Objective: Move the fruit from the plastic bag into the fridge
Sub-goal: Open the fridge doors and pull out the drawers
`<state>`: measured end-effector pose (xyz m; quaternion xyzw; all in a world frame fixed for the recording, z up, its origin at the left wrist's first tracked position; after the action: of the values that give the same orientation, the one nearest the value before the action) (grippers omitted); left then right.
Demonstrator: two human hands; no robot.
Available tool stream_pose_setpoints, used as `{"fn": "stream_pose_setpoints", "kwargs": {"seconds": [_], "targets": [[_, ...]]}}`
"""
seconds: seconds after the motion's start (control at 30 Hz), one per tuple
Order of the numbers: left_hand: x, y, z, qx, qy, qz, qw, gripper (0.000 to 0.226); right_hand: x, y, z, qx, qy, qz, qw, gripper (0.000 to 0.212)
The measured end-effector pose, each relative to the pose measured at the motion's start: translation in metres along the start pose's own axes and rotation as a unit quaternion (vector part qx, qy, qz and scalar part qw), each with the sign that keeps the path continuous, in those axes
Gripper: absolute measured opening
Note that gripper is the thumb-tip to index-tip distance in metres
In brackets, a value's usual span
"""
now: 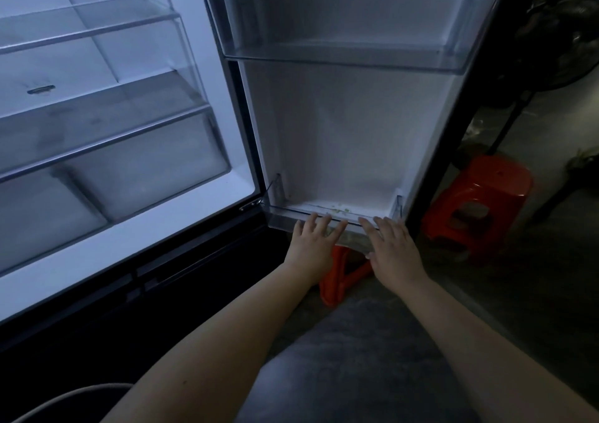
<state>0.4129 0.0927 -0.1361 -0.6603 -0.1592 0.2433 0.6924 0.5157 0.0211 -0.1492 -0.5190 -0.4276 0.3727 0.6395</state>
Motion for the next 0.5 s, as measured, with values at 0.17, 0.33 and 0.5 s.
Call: {"fn": "stream_pose_setpoints", "kwargs": {"seconds": [0.17, 0.33, 0.5], "targets": [[0.005, -0.002, -0.003, 0.007, -0.004, -0.003, 1.000, 0.075, 0.005, -0.001, -0.004, -0.008, -0.006, 0.006, 1.000, 0.083], [0.006, 0.004, -0.003, 0.014, 0.000, 0.001, 1.000, 0.073, 0.004, 0.002, -0.005, -0.013, -0.004, 0.008, 1.000, 0.084], [-0.005, 0.009, -0.003, -0.001, 0.028, 0.010, 1.000, 0.072, 0.002, -0.005, -0.002, -0.019, 0.011, 0.006, 1.000, 0.079]]}}
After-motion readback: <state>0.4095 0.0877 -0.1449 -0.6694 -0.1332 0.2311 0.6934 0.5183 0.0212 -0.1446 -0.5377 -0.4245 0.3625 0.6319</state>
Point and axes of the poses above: each hand's wrist, its own x-axis towards the middle knuckle, its own y-axis out of the palm, z = x × y, the point moved 10 cm from there along x, towards the middle knuckle, and after that the axes turned 3 degrees about x, right-handed, at the moved point
